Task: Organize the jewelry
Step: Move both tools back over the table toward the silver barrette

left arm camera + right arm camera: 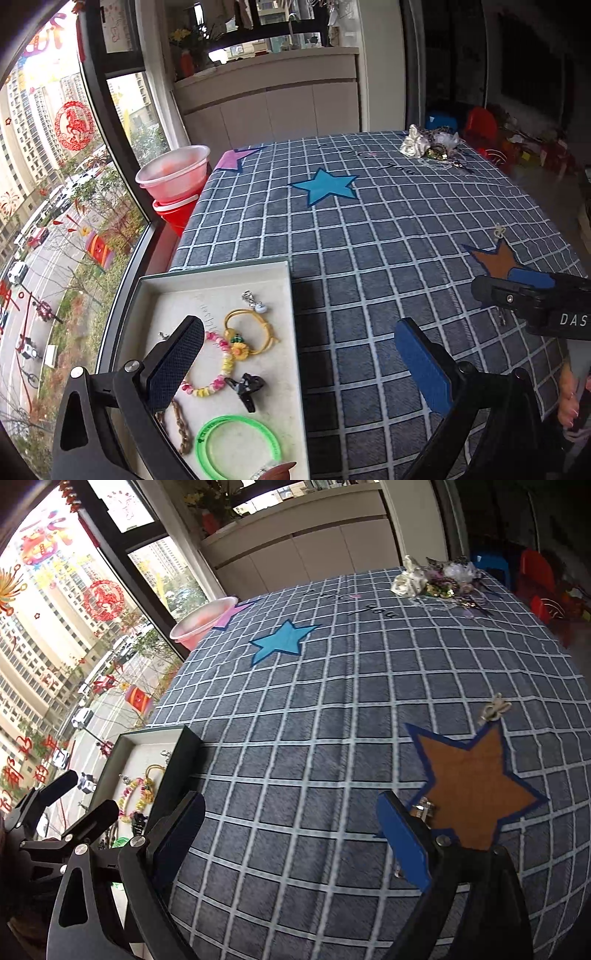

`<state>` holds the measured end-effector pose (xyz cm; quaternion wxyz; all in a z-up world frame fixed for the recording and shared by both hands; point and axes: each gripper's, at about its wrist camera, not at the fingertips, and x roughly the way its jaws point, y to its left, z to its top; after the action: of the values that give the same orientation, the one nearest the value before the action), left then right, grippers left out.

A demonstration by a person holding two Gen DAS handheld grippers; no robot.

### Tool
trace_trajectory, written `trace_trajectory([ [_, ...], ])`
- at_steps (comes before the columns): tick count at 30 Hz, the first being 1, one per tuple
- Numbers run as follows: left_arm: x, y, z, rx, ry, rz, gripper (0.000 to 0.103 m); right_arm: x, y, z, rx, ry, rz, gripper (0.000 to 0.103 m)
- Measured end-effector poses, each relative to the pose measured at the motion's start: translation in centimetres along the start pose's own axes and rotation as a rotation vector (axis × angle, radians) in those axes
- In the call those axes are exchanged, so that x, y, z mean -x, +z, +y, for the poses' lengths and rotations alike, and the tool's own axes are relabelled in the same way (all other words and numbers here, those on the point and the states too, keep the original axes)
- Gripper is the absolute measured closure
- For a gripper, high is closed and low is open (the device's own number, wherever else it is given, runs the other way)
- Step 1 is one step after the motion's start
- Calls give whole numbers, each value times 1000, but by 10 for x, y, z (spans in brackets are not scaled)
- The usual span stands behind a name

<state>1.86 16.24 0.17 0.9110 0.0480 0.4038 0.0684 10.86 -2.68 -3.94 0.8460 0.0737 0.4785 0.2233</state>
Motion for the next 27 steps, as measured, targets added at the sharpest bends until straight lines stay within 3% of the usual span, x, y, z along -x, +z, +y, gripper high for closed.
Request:
trace_trajectory([
  [15, -17, -10, -117, -76, -165, 105, 0, 43, -36, -113, -169, -193, -3, 8],
  [27, -51, -11, -168, -110, -204, 140, 0, 19, 9, -149, -227, -239, 6, 8],
])
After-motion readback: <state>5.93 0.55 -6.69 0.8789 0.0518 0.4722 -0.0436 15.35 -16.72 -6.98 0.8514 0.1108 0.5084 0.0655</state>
